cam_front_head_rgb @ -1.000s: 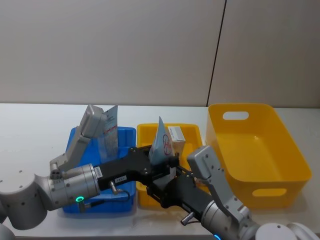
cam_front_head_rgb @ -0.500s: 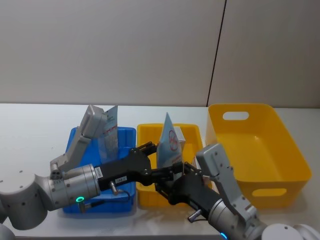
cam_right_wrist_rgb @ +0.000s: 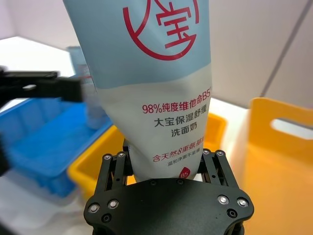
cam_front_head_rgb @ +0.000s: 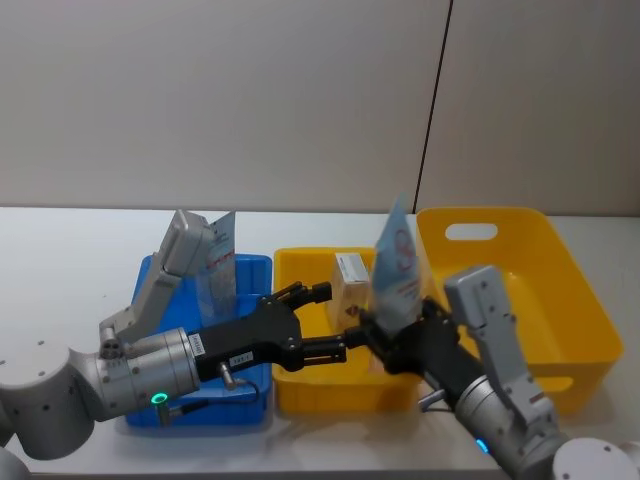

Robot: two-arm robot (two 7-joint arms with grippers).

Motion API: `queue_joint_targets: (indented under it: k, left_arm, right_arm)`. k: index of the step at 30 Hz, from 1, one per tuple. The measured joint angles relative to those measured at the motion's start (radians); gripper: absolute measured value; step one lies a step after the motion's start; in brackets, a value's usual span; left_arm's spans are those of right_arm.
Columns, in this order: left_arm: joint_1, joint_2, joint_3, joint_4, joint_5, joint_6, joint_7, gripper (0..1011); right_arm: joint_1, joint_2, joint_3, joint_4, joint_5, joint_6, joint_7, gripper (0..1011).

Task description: Bimanual collaborative sorting of washing and personal care products

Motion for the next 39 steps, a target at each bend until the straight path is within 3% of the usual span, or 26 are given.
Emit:
queue_joint_targets:
  k: [21, 28, 39]
  left_arm:
    - [0.000, 0.000, 0.000, 0.000, 0.000, 0.000, 0.001, 1001]
    - [0.000, 0.000, 0.000, 0.000, 0.000, 0.000, 0.001, 1001]
    - [0.000, 0.000, 0.000, 0.000, 0.000, 0.000, 0.001, 1001]
  right_arm:
    - [0.018, -0.035, 0.140, 0.008, -0.062, -0.030, -0.192, 629]
    - [0.030, -0.045, 0.179, 0.024, -0.086, 0.028, -0.254, 629]
    - [0.060, -0.058, 0.204, 0.068, -0.110, 0.142, -0.297, 629]
